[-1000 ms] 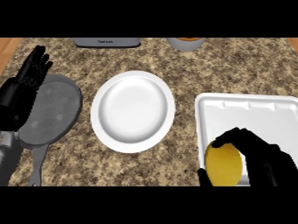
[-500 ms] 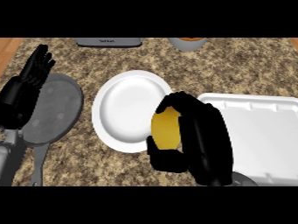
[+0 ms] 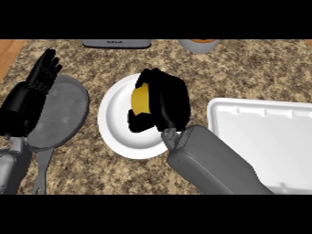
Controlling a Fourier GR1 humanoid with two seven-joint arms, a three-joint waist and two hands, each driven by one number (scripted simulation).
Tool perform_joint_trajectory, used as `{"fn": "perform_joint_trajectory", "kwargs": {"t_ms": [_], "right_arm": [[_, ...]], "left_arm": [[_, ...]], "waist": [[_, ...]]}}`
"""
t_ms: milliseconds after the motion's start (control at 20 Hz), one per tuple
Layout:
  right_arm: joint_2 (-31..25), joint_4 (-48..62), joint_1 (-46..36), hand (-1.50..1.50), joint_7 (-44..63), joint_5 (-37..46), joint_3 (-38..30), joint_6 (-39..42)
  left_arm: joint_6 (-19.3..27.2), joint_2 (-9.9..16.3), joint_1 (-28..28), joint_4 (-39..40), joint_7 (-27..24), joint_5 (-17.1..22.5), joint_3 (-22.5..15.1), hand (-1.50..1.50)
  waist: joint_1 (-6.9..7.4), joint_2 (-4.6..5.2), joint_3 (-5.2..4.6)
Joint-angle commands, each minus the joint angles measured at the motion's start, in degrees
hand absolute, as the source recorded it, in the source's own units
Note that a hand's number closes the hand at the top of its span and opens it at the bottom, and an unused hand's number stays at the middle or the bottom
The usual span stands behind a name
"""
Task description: Pick the lemon from the tray and place it in the plate
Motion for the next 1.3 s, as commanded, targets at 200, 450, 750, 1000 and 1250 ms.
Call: {"fn": "perform_joint_trajectory", "kwargs": {"t_ms": [200,450,750,1000,1250], "right_arm": [[0.34,26.96,-12.13,1.50,-6.91,-9.67,3.31,-12.25],[0.34,32.13,-12.32,-1.50,-6.17,-19.29,5.13,-19.61],[0.35,32.81,-11.91,-1.50,-13.03,-31.03,10.28,-25.26],[0.35,32.34,-13.08,-1.50,-21.01,-35.70,8.23,-33.71],[0.35,31.34,-15.12,-1.50,-27.24,-42.38,3.75,-37.71]], "left_arm": [[-2.05,0.39,-2.71,0.32,1.70,0.97,1.28,0.00],[-2.89,0.26,-3.01,-0.71,1.87,0.29,0.08,0.00],[-1.23,-2.65,-4.83,0.58,2.23,-1.68,-1.98,0.00],[-1.07,-3.16,-3.60,2.23,0.48,-2.17,-1.54,0.00],[-3.79,-0.14,-5.30,1.32,3.10,1.68,2.54,0.00]], "waist": [[1.24,0.35,0.01],[3.10,0.78,0.03],[4.12,1.04,0.06],[3.34,0.94,0.05],[2.30,0.55,0.07]]}}
